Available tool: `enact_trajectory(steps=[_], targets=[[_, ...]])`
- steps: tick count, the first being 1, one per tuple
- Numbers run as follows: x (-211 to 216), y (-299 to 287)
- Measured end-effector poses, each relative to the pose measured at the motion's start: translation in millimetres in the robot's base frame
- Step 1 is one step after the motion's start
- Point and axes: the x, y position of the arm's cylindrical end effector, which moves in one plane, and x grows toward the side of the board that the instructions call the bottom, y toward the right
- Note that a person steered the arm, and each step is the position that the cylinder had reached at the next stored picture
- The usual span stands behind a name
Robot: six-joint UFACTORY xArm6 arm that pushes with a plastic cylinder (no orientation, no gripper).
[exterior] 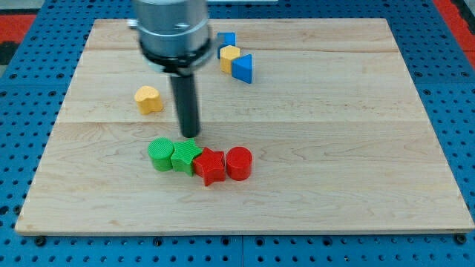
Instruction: Slide the blue cube closer to the yellow hexagon
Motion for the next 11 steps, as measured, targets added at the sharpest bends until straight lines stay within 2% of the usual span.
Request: enact_trajectory(steps=[1, 2, 3, 5, 6, 7, 8, 11], targets=[[-20, -48], [-57, -43], [-103, -5], [-101, -84], [-143, -54], [-175, 28], [-185, 64], [-196, 71]])
